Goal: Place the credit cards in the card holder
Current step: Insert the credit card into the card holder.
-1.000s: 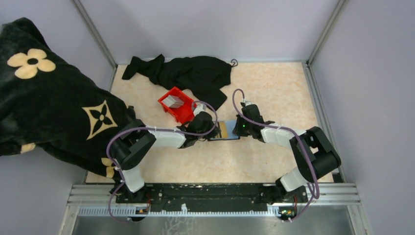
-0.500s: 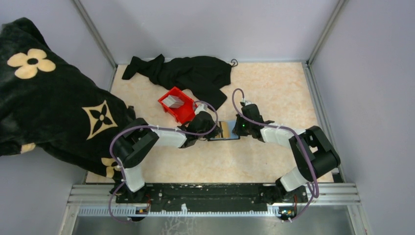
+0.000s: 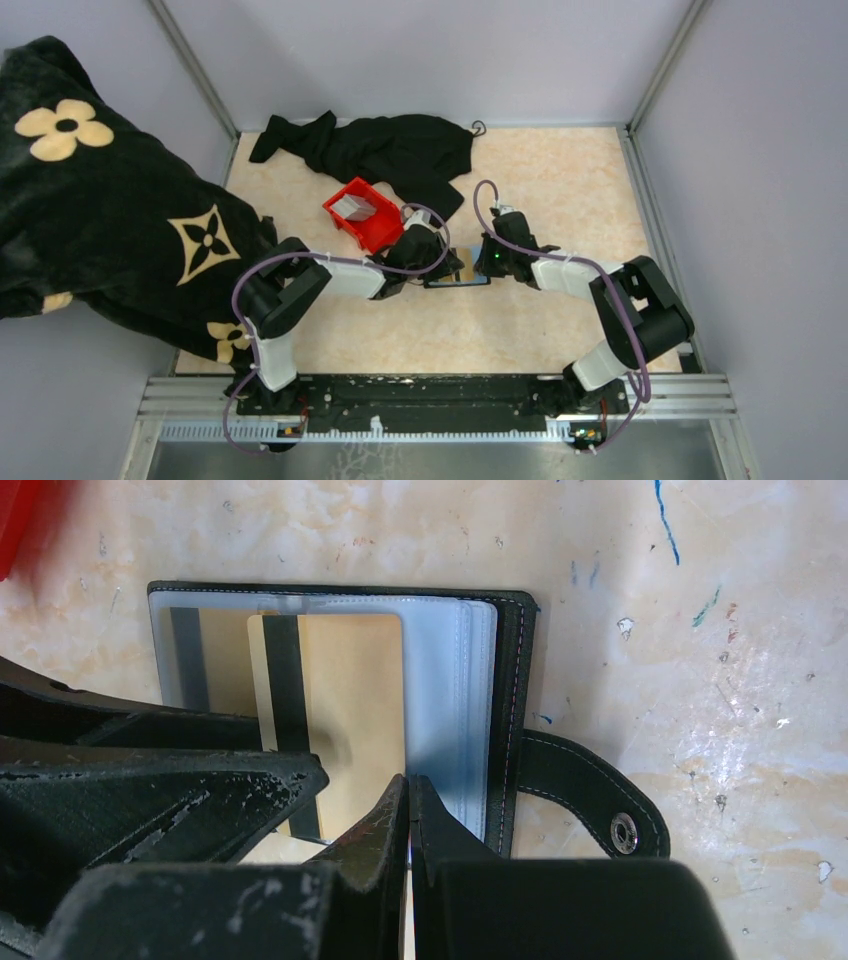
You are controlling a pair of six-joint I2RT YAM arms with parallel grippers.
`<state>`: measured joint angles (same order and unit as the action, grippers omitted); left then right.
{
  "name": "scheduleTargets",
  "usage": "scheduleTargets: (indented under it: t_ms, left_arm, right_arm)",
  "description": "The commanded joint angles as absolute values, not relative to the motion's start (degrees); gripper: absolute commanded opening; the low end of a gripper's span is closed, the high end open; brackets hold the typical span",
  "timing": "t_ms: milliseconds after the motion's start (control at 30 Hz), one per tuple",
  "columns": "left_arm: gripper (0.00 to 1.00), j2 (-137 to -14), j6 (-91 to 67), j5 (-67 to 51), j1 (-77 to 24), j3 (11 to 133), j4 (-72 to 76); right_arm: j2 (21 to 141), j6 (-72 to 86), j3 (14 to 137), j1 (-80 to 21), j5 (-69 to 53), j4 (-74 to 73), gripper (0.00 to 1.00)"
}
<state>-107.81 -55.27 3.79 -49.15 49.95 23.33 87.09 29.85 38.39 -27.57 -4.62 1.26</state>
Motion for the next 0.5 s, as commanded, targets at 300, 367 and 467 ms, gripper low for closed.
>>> scheduleTargets:
  t_ms: [300, 367, 467]
  left_arm:
    - [0.49, -110.2, -51.1, 3.3, -50.0, 50.4, 7.8]
    - [0.49, -109.9, -50.5, 4.3, -50.0, 51.2, 6.6]
    - [0.48, -110.1, -49.5, 5.1, -49.9, 52.8, 4.5]
  right_arm:
    - [88.4, 29.3, 39.6, -27.2, -2.9, 0.1, 0.00]
    - [88.5, 29.3, 39.5, -27.2, -3.0, 0.2, 0.00]
    - [88.4, 29.3, 39.6, -27.2, -3.1, 0.4, 0.00]
